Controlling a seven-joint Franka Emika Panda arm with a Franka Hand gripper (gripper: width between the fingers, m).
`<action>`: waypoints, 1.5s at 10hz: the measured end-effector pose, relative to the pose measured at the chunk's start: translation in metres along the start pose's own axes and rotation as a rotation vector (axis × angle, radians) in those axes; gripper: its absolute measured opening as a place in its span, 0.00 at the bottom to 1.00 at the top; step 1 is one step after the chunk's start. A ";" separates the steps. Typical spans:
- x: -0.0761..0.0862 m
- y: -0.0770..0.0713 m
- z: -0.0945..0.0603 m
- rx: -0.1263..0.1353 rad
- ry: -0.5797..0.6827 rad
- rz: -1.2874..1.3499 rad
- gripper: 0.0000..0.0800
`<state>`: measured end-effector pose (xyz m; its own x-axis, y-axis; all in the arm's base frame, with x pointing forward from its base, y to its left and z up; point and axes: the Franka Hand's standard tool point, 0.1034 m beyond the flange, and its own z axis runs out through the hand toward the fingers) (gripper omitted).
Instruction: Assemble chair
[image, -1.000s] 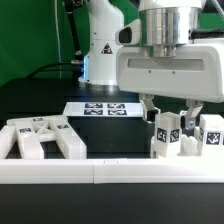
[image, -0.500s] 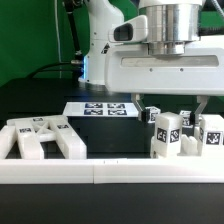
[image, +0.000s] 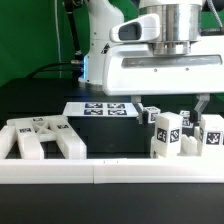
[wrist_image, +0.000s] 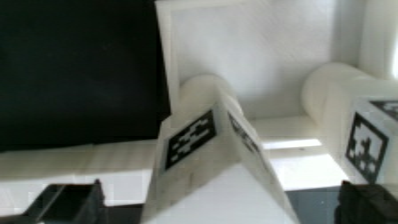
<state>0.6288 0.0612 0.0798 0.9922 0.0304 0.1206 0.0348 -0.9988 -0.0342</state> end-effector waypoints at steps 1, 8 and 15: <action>0.000 0.001 0.000 -0.001 0.000 -0.066 0.81; 0.000 0.001 0.000 -0.016 -0.001 -0.222 0.36; 0.000 0.004 0.001 -0.011 0.004 0.422 0.36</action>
Offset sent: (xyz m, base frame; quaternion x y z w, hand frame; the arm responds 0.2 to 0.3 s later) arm -0.0007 0.0029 0.0007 0.0069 -0.0036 -0.1206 0.9927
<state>0.6293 0.0576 0.0792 0.9188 -0.3812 0.1027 -0.3755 -0.9241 -0.0706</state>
